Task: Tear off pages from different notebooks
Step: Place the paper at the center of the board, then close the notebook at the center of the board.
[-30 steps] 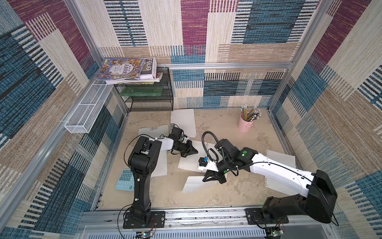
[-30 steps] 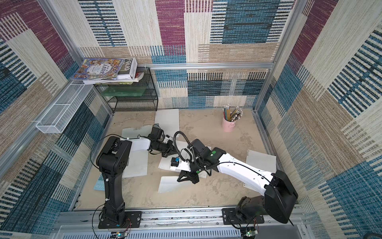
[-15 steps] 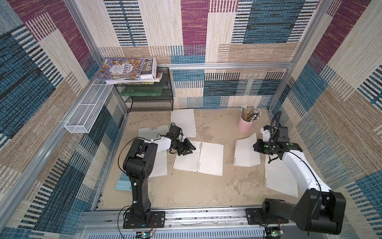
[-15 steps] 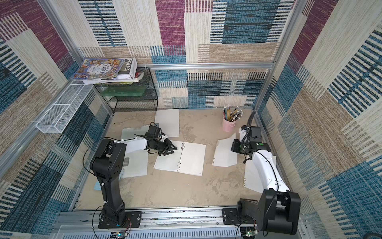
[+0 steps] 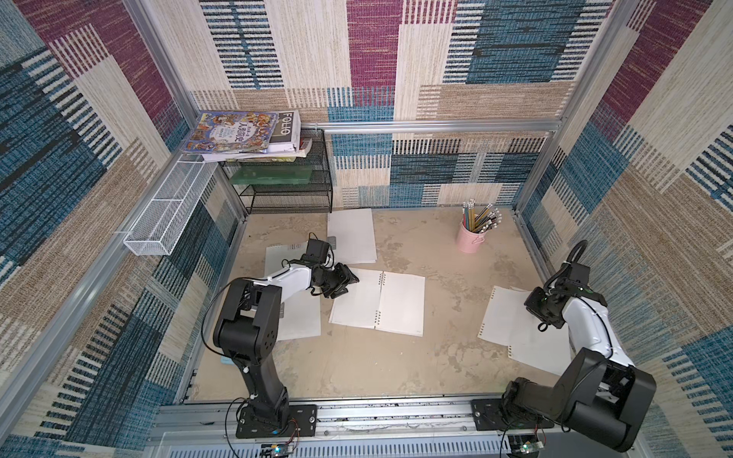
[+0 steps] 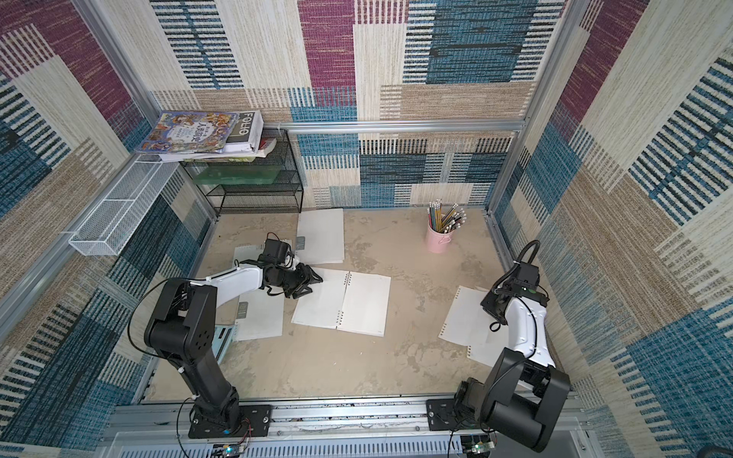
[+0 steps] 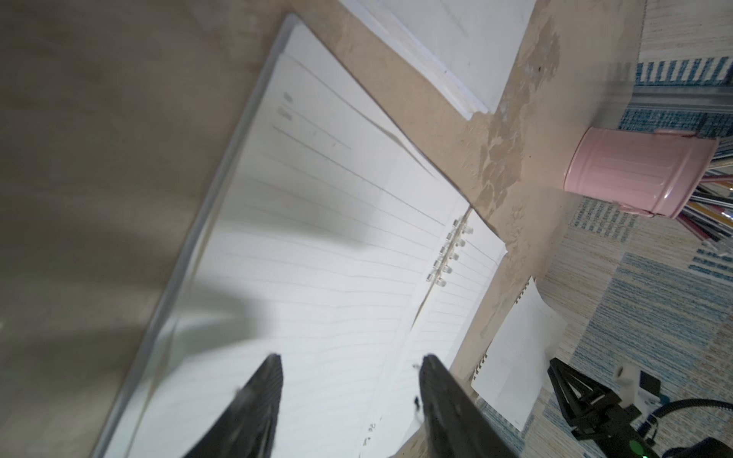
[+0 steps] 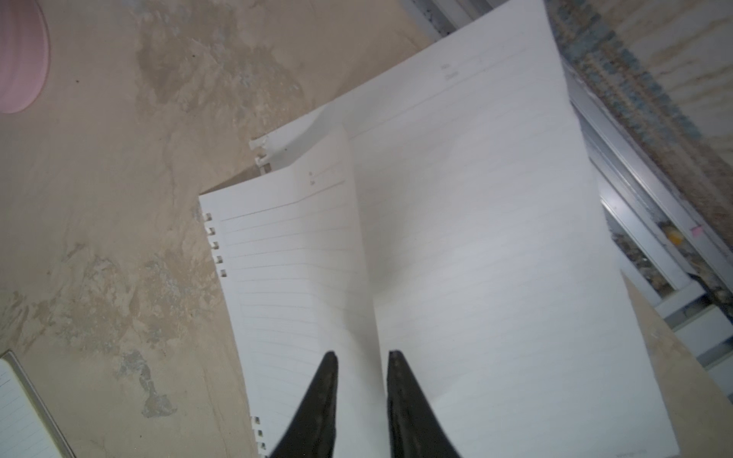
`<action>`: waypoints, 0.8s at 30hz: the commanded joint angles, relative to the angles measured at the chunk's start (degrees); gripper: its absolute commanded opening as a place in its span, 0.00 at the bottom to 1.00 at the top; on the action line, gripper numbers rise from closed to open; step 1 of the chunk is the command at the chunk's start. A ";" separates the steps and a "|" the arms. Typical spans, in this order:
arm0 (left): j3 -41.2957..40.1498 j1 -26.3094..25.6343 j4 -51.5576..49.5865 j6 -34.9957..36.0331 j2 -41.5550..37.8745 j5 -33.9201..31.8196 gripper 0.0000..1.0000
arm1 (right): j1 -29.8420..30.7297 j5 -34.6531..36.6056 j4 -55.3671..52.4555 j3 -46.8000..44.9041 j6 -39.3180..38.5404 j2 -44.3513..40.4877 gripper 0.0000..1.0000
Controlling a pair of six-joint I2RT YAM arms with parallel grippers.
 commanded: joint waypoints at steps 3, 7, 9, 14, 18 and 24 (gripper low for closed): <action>-2.98 2.67 -3.16 0.70 -3.59 -5.44 0.64 | -0.33 4.02 -2.29 2.21 -0.29 -2.96 0.47; -3.35 4.70 -5.66 1.40 -3.64 -7.24 0.65 | 1.09 5.95 -3.52 5.53 -1.28 -6.54 0.69; -2.64 5.02 -6.40 1.75 -2.93 -7.31 0.65 | 3.16 4.40 -2.80 5.93 -1.22 -7.97 0.72; 1.06 5.02 -8.09 2.79 0.84 -6.97 0.65 | 23.15 -10.31 10.56 2.01 2.85 -9.24 0.97; 3.46 4.53 -7.81 2.91 3.49 -4.95 0.69 | 40.33 -15.09 18.94 2.62 8.78 2.00 0.98; 5.74 4.05 -9.64 4.27 6.15 -4.13 0.92 | 47.84 -14.32 25.68 4.59 10.05 15.66 0.96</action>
